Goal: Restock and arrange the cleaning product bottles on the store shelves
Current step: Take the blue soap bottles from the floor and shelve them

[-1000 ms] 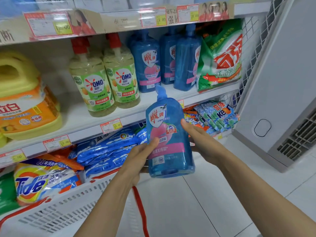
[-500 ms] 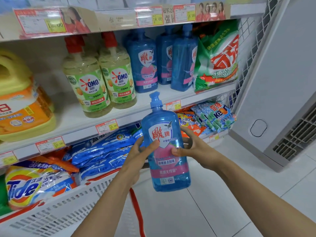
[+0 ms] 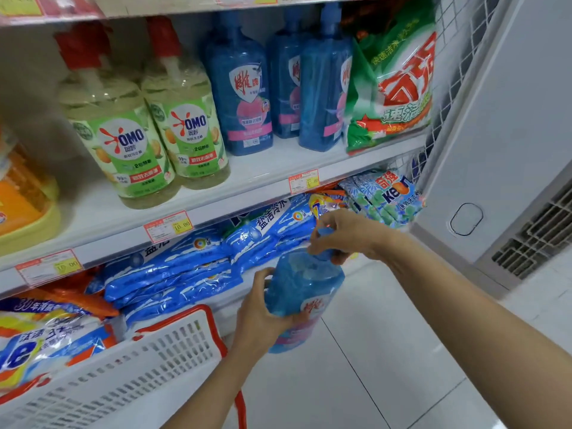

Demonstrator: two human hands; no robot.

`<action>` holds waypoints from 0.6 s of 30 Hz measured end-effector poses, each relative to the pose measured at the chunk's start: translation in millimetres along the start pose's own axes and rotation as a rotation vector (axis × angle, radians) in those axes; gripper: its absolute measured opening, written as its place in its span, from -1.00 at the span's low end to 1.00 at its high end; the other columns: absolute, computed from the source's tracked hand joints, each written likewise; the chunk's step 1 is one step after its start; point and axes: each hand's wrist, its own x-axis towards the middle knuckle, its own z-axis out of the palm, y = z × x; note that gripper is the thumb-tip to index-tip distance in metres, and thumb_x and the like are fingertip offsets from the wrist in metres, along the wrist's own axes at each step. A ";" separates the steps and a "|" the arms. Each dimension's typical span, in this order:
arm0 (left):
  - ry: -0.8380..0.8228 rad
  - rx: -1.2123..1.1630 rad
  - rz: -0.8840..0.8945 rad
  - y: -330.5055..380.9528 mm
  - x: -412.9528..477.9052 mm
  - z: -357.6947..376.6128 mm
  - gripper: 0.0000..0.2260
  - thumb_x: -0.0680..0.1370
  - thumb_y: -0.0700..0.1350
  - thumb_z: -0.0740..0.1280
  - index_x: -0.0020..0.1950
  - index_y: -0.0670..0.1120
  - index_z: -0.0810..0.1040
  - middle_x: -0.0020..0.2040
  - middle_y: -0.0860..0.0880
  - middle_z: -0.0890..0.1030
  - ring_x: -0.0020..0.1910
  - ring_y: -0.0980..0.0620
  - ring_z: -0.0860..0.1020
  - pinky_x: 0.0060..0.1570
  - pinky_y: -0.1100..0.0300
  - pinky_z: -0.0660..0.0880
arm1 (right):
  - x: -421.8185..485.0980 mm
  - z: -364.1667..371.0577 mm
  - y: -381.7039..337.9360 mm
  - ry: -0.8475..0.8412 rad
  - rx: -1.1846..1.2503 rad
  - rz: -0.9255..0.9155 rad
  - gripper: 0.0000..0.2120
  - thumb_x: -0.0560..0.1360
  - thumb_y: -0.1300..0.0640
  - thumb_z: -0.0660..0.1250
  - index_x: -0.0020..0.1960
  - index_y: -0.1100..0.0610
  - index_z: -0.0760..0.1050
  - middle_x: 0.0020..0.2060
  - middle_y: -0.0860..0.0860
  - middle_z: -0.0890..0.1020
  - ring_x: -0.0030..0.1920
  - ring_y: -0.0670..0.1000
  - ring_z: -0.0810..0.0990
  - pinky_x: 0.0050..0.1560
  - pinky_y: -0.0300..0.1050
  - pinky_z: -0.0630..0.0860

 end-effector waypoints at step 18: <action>-0.327 0.074 -0.324 -97.7 -19.9 71.2 -0.59 0.40 -0.03 0.56 0.08 0.08 0.38 0.09 -0.01 0.63 0.06 0.03 0.61 0.06 0.12 0.58 | -11.1 116.4 147.3 0.009 -0.420 -0.054 -0.78 0.44 0.07 0.44 0.04 0.10 0.55 0.03 0.04 0.63 0.02 0.04 0.55 -0.06 -0.20 0.40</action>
